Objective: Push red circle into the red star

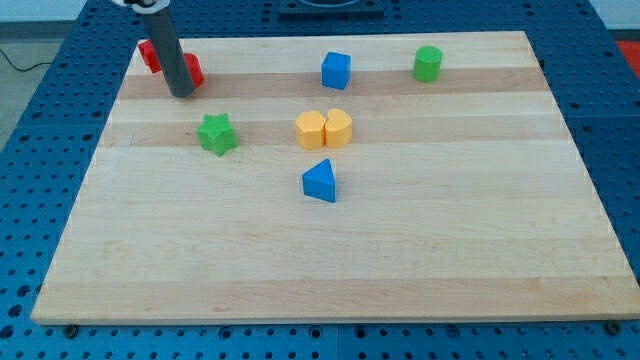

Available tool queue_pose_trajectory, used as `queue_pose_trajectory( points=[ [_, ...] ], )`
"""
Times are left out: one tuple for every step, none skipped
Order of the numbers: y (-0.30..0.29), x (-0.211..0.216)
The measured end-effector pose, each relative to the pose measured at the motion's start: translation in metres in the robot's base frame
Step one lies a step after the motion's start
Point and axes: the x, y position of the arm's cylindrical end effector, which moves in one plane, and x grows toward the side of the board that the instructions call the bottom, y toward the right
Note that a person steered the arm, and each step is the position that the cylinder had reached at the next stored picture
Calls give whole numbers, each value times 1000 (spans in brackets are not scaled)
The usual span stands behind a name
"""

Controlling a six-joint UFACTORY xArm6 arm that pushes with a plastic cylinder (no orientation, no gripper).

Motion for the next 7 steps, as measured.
queue_pose_trajectory(
  points=[
    [0, -26],
    [1, -23],
    [26, -20],
    [49, -32],
    [42, -56],
    [16, -57],
    [5, -57]
  ],
)
